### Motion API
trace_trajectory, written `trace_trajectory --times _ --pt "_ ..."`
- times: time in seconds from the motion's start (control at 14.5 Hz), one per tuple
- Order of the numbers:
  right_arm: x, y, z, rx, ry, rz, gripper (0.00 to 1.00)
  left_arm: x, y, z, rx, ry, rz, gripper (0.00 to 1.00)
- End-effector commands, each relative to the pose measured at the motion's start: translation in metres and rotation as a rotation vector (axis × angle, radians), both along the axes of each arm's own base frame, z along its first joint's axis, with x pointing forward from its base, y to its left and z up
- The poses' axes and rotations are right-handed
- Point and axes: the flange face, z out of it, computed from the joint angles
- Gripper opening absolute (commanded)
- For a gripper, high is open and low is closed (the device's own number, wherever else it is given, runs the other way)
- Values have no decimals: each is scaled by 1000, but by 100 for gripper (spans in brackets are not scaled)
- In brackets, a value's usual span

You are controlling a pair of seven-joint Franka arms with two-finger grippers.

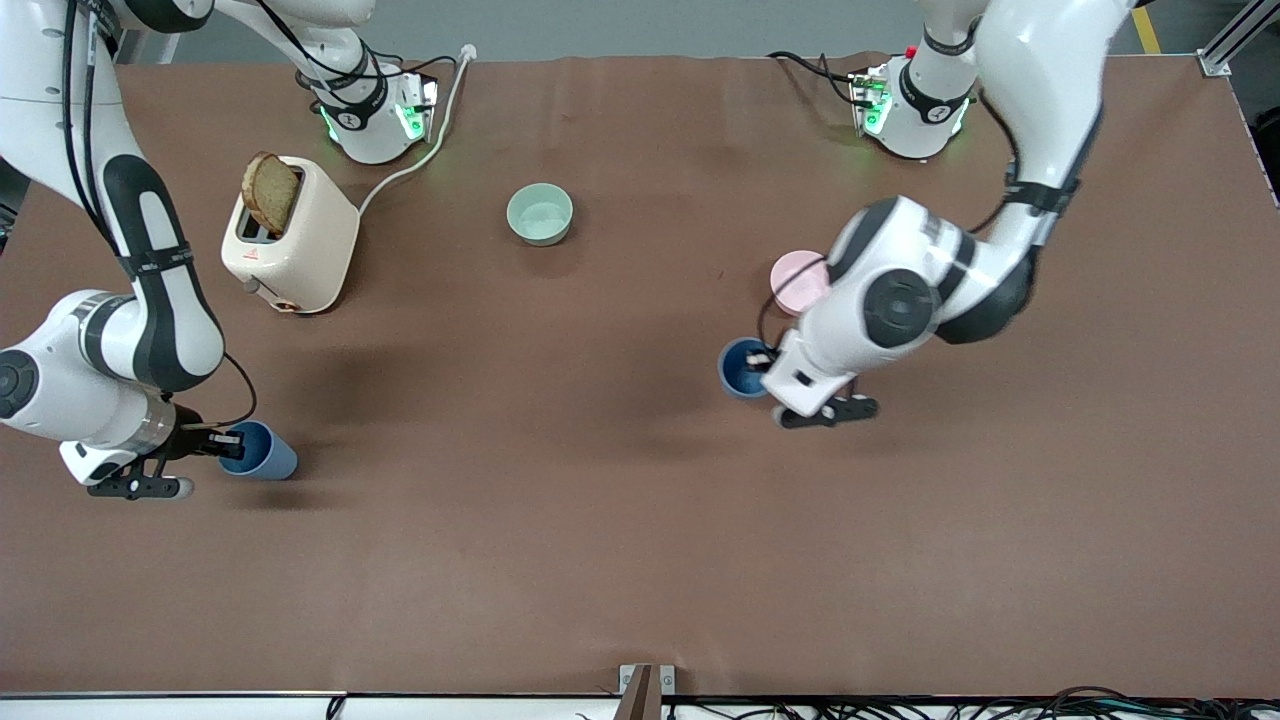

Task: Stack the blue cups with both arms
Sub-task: 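Carry the cup with the left gripper to mid-table while the right gripper lifts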

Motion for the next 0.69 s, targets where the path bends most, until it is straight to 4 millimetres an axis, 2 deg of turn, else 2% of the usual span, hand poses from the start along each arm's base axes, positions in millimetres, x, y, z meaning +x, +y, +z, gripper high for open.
trace_trajectory --times 0.0,0.07,0.21,0.34,0.41,0.48,0.55,0.62 --pt "10 3 64 32 24 -2 1 -20 -43 -26 11 -3 92 1" --pt "16 9 84 35 24 -19 1 -31 -61 -41 21 -3 106 1" --pt "18 31 114 46 55 -89 1 -35 -70 -58 55 -25 131 1" --pt "15 74 149 50 58 -136 1 -42 -84 -71 47 -34 153 3" --pt "12 95 164 52 59 -167 1 -42 -85 -76 47 -30 157 9" --pt "5 123 183 55 71 -192 1 -40 -84 -75 45 -32 160 25" --pt "-3 150 201 60 83 -208 1 -40 -84 -74 45 -33 163 59" --pt "-11 178 217 69 91 -226 1 -37 -83 -66 40 -44 165 100"
